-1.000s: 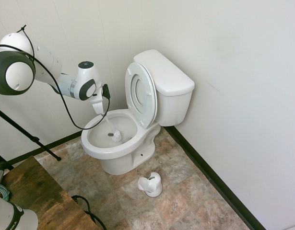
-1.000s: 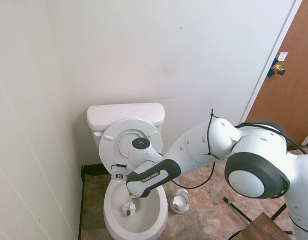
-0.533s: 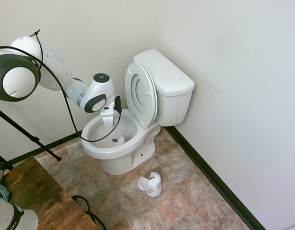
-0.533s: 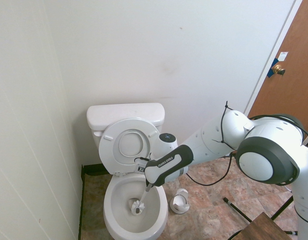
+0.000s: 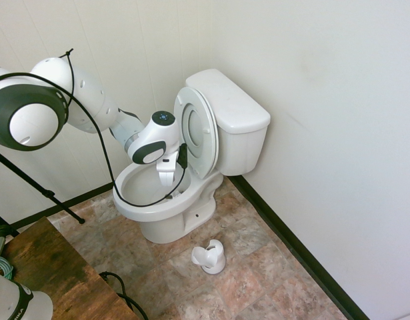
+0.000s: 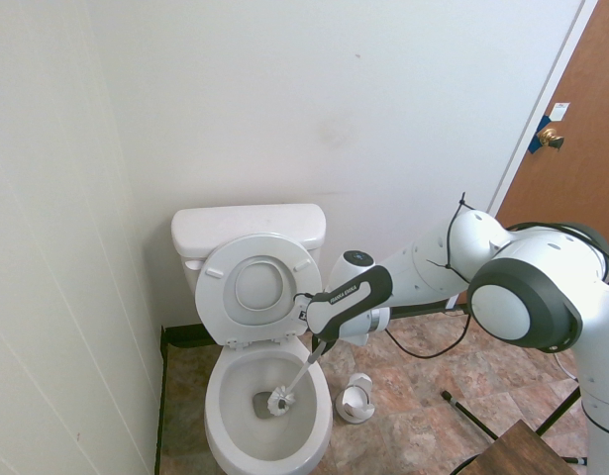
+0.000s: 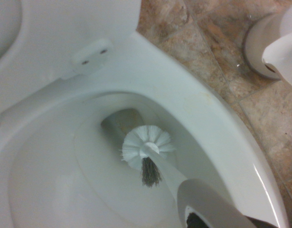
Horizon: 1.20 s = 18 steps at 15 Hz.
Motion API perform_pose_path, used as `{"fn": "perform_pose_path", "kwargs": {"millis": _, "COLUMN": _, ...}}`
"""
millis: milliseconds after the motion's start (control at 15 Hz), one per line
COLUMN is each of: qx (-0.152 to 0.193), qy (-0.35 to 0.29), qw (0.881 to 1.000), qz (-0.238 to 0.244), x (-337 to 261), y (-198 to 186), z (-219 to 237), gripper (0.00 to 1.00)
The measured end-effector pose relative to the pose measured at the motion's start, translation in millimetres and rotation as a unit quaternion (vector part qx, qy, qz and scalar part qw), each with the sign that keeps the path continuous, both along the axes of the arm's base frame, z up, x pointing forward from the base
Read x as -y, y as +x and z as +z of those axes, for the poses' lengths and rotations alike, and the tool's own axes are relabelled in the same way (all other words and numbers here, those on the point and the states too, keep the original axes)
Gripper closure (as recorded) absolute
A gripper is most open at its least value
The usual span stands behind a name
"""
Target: Clean the toilet
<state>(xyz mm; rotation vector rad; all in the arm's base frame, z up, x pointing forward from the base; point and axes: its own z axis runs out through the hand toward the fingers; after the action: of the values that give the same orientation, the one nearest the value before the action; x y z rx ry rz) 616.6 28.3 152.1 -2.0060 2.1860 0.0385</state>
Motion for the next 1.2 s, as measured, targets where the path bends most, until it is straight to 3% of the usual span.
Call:
{"fn": "perform_pose_path", "kwargs": {"millis": 267, "qx": 0.008, "qy": -0.002, "qw": 1.000, "qz": -0.013, "x": -8, "y": 43, "z": -1, "gripper": 1.00}}
{"fn": "perform_pose_path", "kwargs": {"millis": 667, "qx": 0.016, "qy": -0.020, "qw": 1.000, "qz": 0.017, "x": -76, "y": 104, "z": 29, "gripper": 1.00}}
{"fn": "perform_pose_path", "kwargs": {"millis": 1200, "qx": 0.019, "qy": -0.043, "qw": 0.996, "qz": 0.071, "x": -161, "y": 109, "z": 35, "gripper": 1.00}}
